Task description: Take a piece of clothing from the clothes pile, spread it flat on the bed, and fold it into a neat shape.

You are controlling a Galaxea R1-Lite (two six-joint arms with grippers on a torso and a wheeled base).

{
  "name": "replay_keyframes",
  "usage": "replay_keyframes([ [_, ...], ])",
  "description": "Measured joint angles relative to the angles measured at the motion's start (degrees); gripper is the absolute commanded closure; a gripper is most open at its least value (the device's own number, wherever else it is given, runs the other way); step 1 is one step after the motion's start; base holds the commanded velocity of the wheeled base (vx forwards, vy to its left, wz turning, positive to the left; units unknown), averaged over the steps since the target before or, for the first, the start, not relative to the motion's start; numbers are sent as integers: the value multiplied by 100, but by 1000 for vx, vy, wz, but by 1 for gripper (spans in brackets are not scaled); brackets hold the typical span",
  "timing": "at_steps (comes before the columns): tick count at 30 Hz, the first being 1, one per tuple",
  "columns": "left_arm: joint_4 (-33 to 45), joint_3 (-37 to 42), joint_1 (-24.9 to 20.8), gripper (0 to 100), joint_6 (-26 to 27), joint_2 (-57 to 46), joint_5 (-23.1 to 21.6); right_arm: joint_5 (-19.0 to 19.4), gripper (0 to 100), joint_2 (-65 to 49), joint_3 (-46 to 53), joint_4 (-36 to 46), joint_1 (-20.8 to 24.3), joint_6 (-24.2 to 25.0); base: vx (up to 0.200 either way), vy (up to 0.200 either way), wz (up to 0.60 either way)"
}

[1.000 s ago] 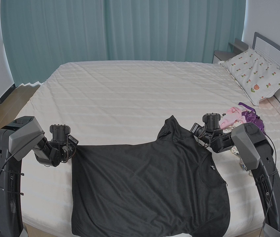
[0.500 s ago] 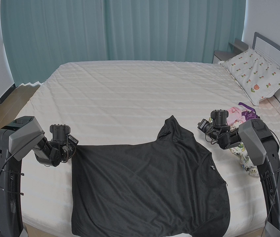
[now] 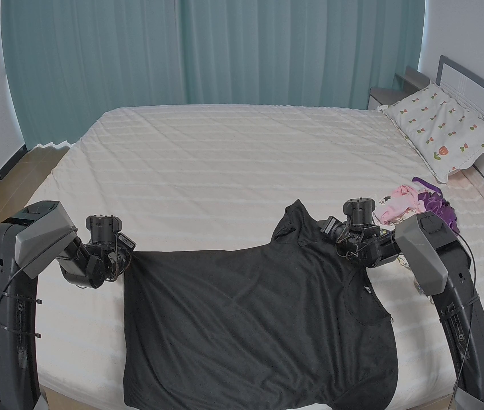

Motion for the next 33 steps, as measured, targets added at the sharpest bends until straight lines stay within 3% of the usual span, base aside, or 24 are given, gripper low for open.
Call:
replay_keyframes([
  [18, -150, -80, -2, 100, 41, 79, 83, -145, 100, -276, 336, -304, -581, 202, 0, 0, 0],
  [19, -213, -85, -2, 100, 52, 91, 99, -148, 0, -286, 380, -323, -584, 197, 0, 0, 0],
  [28, -312, -118, 2, 100, 62, 168, 105, -156, 0, -317, 502, -550, -551, 193, 0, 0, 0],
  [29, -312, -118, 4, 0, 62, 173, 105, -156, 0, -318, 519, -550, -549, 197, 0, 0, 0],
  [33, -315, -127, 4, 0, 73, 179, 94, -156, 0, -356, 638, -594, -557, 200, 0, 0, 0],
])
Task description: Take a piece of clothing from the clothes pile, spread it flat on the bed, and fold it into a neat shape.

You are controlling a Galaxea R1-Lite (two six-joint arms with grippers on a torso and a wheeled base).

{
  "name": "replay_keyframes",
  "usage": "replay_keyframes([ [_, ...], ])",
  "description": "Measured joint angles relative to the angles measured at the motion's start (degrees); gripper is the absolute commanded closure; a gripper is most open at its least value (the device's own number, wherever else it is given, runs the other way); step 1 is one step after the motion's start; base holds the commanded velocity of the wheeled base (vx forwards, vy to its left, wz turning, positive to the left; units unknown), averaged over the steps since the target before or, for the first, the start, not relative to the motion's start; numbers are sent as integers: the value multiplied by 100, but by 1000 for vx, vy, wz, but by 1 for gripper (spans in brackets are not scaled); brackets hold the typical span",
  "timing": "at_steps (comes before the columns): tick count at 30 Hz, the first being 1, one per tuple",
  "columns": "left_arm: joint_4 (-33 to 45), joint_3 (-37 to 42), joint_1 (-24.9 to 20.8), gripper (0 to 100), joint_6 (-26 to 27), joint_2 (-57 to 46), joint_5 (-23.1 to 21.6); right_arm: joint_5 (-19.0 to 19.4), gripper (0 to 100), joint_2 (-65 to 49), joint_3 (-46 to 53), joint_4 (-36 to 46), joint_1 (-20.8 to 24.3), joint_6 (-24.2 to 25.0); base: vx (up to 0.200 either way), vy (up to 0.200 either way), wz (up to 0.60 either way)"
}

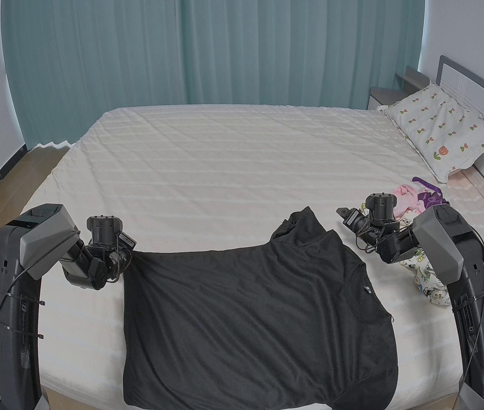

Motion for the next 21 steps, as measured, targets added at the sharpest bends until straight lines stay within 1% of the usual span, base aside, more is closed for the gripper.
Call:
replay_keyframes([
  [5, -2, -11, 13, 0, -13, 2, -4, 30, 0, -188, 477, -184, -38, 9, 0, 0, 0],
  [8, -18, 15, 40, 0, -65, -30, -12, 44, 0, -383, 1008, -358, -57, 20, 0, 0, 0],
  [12, -95, 168, 93, 0, -194, -201, -100, 77, 0, -712, 1927, -764, -57, 33, 0, 0, 0],
  [18, -169, 649, 126, 0, -304, -742, -466, 165, 0, -1345, 3552, -1534, -57, 41, 0, 0, 0],
  [21, -158, 965, 106, 0, -341, -1128, -622, 196, 0, -1696, 4446, -1982, -51, 44, -200, 0, 0],
])
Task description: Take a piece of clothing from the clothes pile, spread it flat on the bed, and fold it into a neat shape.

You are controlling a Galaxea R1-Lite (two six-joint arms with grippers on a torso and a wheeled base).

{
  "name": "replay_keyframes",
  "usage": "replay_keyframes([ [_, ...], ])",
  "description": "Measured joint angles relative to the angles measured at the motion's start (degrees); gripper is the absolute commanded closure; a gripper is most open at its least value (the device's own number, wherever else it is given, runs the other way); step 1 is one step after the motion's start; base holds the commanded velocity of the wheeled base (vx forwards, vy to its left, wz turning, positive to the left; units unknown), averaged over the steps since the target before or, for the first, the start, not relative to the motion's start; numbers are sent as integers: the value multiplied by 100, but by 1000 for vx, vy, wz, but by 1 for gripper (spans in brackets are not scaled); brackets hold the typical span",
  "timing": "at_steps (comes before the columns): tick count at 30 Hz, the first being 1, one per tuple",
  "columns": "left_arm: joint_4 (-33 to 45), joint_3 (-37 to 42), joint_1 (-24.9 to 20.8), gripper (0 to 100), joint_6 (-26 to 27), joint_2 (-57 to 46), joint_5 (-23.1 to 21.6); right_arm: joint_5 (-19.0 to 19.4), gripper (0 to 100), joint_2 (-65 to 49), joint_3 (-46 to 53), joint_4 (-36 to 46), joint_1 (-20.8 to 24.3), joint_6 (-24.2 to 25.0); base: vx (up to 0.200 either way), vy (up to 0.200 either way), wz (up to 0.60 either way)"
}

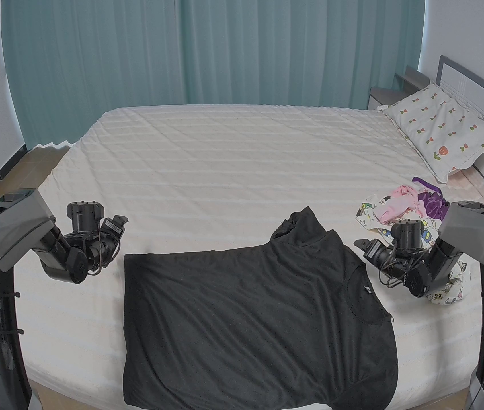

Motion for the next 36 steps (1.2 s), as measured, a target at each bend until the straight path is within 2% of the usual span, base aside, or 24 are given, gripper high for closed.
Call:
replay_keyframes([
  [4, 22, 600, -66, 0, -28, -551, -151, 22, 0, -424, 1084, -635, 9, 6, -200, 0, 0],
  [10, -22, 2089, -330, 0, -110, -1309, -304, 33, 0, -970, 2503, -1543, 72, 94, -200, 0, 0],
  [20, -468, 4057, -1264, 0, -369, -2065, -402, 48, 0, -1410, 4190, -2907, 179, 624, -200, 0, 0],
  [24, -550, 4396, -1463, 0, -378, -2161, -411, 72, 0, -1463, 4537, -3085, 206, 758, -200, 0, 0],
  [30, -567, 4520, -1537, 0, -307, -2015, -380, 67, 0, -1452, 4662, -3159, 291, 828, 0, 0, 0],
  [36, -829, 4536, -1573, 0, 101, -1665, -293, 61, 0, -1389, 4738, -3326, 372, 841, 0, 0, 0],
])
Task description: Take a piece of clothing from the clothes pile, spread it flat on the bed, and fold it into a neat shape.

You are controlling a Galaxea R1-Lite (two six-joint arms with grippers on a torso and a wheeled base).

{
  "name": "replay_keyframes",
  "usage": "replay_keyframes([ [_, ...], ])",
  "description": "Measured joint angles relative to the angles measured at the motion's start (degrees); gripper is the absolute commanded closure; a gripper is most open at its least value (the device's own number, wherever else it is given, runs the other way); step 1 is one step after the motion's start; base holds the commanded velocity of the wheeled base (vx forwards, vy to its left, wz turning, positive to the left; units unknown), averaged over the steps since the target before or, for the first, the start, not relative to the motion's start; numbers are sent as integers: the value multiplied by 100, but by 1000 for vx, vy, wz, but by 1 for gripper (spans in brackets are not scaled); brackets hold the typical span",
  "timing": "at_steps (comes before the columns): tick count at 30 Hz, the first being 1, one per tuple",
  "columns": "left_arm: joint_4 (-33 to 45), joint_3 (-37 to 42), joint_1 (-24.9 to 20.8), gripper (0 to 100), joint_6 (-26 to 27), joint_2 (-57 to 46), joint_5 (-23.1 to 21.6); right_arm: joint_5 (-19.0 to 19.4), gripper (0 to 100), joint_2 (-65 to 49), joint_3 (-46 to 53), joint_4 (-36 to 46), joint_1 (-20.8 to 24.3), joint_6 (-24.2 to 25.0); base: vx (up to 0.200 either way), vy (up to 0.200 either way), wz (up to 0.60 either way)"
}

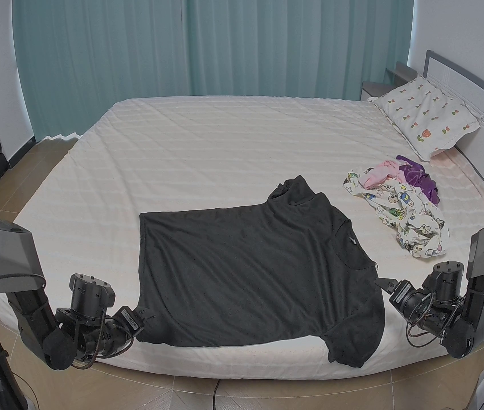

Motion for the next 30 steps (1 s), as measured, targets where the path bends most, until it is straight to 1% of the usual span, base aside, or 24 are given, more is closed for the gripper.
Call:
replay_keyframes([
  [6, -767, 28, -39, 0, 631, 636, 297, 2, 0, 66, 63, -82, 33, 2, 0, 0, 0],
  [11, -1674, 238, -72, 0, 1477, 1185, 427, 6, 0, 101, 77, -79, 41, 7, 0, 0, 0],
  [13, -1941, 312, -80, 0, 1694, 1364, 449, 11, 0, 113, 77, -82, 41, 10, 0, 0, 0],
  [16, -2127, 395, -100, 0, 1871, 1571, 456, 13, 0, 138, 74, -79, 39, 11, 0, 0, 0],
  [21, -2169, 417, -190, 0, 2069, 1751, 410, 9, 0, 160, 68, -82, 38, 13, 0, 0, 0],
  [25, -2259, 391, -205, 0, 2389, 1880, 399, 11, 0, 168, 61, -79, 38, 11, 0, 0, 0],
  [30, -2962, 369, -201, 0, 2551, 2089, 344, 13, 0, 171, 57, -79, 38, 13, 0, 0, 0],
])
